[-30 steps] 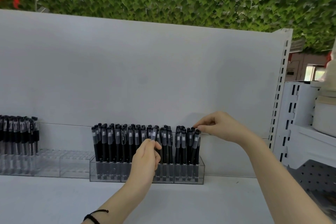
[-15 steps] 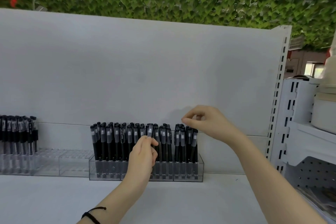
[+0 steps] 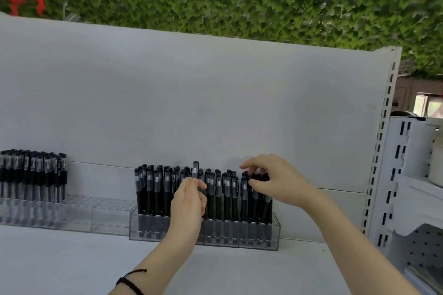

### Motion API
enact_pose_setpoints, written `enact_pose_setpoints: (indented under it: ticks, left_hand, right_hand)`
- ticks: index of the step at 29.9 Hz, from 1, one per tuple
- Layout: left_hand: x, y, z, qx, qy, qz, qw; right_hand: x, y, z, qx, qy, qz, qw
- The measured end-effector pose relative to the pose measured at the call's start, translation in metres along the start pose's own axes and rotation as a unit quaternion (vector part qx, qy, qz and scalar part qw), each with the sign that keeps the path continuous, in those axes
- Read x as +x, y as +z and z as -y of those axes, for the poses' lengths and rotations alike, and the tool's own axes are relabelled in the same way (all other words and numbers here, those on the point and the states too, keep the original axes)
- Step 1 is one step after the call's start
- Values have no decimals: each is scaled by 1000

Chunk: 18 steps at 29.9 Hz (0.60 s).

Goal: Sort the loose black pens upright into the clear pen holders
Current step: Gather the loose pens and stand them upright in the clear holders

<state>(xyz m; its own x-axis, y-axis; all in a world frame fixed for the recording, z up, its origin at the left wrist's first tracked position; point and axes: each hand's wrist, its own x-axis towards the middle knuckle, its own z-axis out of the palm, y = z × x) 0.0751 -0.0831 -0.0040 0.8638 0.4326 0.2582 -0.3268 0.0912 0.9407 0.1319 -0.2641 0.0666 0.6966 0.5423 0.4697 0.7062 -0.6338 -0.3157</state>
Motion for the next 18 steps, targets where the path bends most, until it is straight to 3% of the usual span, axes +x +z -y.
enact_pose_setpoints:
  ticks: [7, 18]
  left_hand:
    - [0, 0, 1, 2, 11, 5, 1000]
    - [2, 0, 5, 1, 15, 8, 1000]
  right_hand:
    - [3, 8, 5, -105, -59, -17, 993]
    - [3, 10, 5, -1, -1, -57, 998]
